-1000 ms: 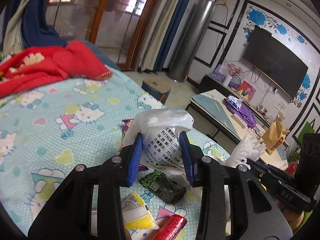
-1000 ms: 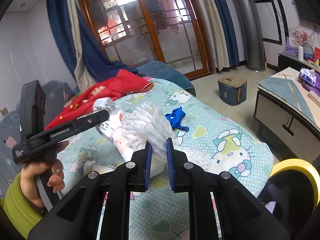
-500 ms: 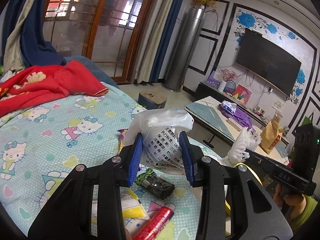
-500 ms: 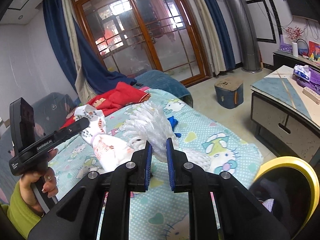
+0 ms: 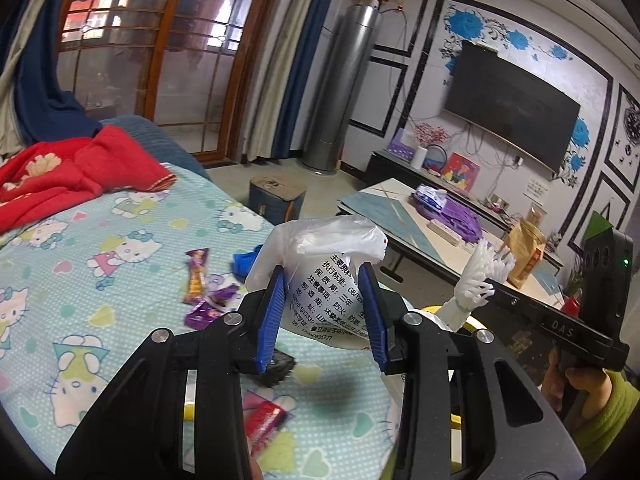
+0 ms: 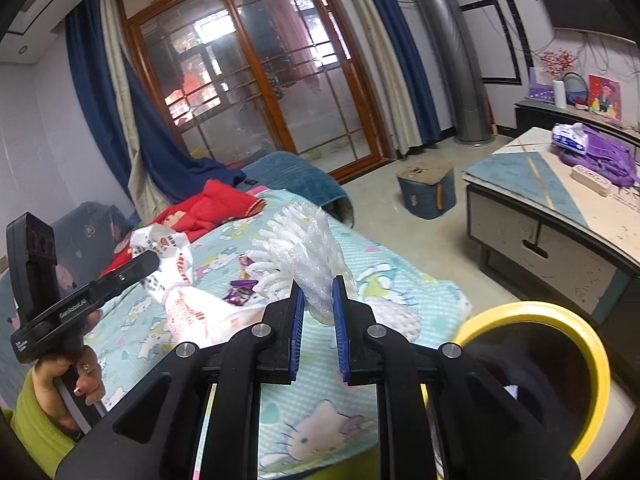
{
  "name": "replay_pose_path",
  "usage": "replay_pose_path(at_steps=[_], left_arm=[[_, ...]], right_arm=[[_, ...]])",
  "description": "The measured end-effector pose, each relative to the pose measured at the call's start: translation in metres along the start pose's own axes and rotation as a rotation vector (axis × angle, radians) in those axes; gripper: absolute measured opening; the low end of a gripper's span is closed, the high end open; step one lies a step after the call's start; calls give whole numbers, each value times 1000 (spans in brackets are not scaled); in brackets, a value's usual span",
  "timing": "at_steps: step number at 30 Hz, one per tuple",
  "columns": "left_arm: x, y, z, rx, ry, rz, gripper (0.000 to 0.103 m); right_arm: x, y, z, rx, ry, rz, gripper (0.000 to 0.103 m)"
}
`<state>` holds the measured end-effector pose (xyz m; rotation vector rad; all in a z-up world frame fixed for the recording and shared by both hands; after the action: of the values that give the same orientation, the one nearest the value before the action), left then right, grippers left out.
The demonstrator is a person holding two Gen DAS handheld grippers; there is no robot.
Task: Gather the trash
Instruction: 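Lift the white bag and white bundle with both tools toward the bin, then carry the white bag and white bundle with both tools over the yellow-rimmed bin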
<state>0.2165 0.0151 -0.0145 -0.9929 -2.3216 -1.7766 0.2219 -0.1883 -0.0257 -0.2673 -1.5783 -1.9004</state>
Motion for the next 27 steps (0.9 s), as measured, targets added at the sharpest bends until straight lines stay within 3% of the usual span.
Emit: replay_pose_path(at_steps=[17,27], left_arm=[[-49,-25,-83,-122,-96,95,30],[-99,-59,-137,-216,-152,174,30]], right_arm=[[34,-5,-87,-138,-97,-31,14],[34,-12,-125,-203,-142,-23,14]])
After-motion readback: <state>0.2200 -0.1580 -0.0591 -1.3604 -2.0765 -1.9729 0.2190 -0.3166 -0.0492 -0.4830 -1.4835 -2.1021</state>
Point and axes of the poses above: each gripper's, at about its wrist camera, not at the fingertips, and x roughly against the way its jaws point, z to its left, y to its top, the point moved 9 cm from there along -x, roughly the way its jaws point, and after that the axes turned 10 degrees about -y, right-handed, at the moved point
